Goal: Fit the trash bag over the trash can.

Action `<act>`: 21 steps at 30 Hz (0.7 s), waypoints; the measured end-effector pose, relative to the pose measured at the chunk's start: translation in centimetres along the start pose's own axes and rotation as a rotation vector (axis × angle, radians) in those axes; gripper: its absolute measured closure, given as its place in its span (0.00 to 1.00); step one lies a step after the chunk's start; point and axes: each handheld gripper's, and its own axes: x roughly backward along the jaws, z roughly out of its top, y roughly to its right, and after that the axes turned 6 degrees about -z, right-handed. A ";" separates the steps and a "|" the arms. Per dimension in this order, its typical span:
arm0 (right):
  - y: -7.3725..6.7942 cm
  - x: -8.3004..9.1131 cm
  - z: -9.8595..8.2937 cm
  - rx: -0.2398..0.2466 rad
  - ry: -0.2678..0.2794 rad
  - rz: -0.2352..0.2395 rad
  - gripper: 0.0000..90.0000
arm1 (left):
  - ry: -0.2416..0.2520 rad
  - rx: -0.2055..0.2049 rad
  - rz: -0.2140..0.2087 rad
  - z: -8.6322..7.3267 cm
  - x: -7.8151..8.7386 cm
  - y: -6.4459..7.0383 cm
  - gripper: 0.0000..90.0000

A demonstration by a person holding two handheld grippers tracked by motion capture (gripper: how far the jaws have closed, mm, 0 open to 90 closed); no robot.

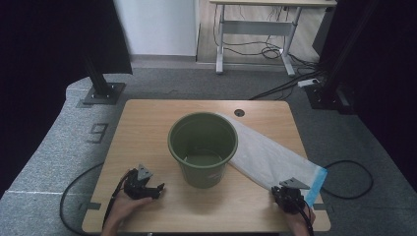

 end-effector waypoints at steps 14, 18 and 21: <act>-5.6 -5.8 6.9 0.118 0.106 0.183 0.51 | -0.022 -0.025 -0.011 -0.4 -0.5 0.3 0.16; -6.6 -7.3 8.3 0.147 0.108 0.190 0.52 | -0.014 0.008 -0.019 -0.9 -0.3 0.2 0.16; -6.9 -8.1 8.6 0.186 0.082 0.200 0.62 | -0.016 0.014 -0.009 -1.2 0.1 0.3 0.16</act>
